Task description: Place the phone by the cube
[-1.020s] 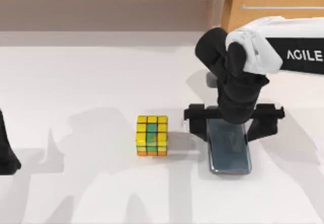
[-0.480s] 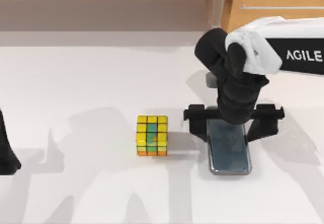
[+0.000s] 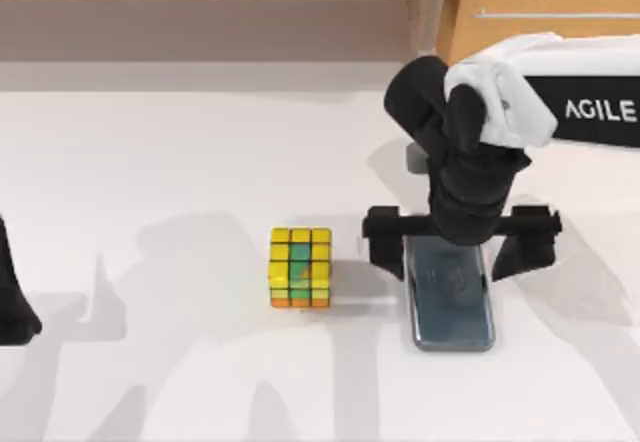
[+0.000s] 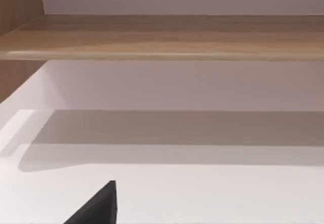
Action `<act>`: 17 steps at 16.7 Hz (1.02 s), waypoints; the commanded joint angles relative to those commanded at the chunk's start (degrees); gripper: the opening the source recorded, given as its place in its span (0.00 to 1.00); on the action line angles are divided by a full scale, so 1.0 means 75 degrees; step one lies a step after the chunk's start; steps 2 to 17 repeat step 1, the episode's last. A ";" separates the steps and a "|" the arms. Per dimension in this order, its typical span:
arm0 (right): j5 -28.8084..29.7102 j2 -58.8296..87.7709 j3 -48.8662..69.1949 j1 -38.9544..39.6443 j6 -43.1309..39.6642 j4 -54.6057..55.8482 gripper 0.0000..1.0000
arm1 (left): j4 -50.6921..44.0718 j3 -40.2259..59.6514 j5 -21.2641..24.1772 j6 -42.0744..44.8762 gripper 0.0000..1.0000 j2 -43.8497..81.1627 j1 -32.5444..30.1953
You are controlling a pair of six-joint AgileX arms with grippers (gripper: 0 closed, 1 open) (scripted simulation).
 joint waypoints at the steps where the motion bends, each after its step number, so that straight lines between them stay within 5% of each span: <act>1: 0.0000 0.0000 0.0000 0.0000 0.0000 0.0000 1.00 | 0.0000 0.0000 0.0000 0.0000 1.00 0.0000 0.0000; 17: 0.0000 0.0000 0.0000 0.0000 0.0000 0.0000 1.00 | 0.0000 0.0000 0.0000 0.0000 1.00 0.0000 0.0000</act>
